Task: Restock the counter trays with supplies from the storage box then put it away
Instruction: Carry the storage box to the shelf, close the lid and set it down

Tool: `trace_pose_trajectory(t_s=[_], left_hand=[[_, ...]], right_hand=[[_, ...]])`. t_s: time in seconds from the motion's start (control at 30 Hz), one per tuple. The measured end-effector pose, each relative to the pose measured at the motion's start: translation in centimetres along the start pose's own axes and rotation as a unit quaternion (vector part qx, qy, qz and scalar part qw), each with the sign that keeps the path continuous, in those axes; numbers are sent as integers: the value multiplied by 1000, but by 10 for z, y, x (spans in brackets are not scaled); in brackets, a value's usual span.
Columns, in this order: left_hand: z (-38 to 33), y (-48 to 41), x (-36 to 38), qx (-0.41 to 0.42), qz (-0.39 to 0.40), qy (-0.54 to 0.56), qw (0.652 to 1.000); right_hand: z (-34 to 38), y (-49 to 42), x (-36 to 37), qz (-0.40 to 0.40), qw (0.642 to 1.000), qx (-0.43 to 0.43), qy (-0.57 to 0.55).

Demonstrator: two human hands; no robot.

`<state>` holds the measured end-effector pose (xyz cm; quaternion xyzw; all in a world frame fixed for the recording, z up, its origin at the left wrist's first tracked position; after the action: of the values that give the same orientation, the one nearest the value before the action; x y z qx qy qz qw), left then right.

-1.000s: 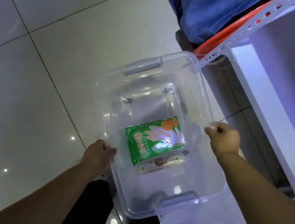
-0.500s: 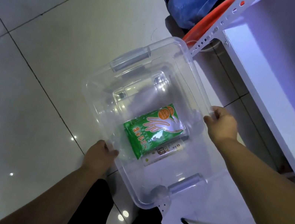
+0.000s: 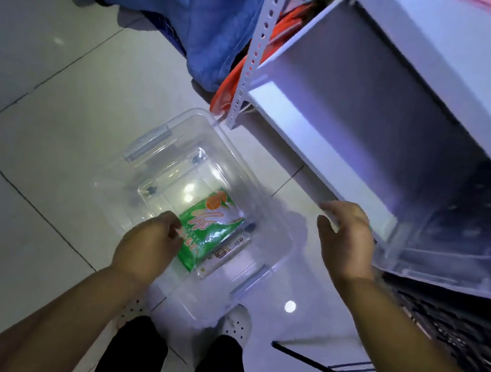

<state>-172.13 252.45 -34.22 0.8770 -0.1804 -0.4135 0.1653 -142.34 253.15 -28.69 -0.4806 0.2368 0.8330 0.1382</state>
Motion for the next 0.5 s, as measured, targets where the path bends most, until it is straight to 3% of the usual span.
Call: trace_pose_trajectory(t_s=[0.2, 0.33, 0.5], left_hand=[[-84, -2, -6, 62, 33, 0, 998], [-120, 12, 2, 105, 84, -11, 991], [-131, 29, 7, 132, 98, -12, 986]], right_hand=[[-30, 33, -123, -243, 969, 14, -47], [-65, 41, -170, -347, 929, 127, -21], [-88, 11, -182, -277, 913, 292, -60]])
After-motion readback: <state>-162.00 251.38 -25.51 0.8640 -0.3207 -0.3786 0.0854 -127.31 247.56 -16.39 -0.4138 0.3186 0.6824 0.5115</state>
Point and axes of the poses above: each hand's wrist, its own y-axis away from the middle knuckle, its own x-axis out of the palm, z = x × y, the point moved 3 cm from there along -y, towards the middle knuckle, and after that the axes turned 12 degrees about x, right-handed, at the moved point
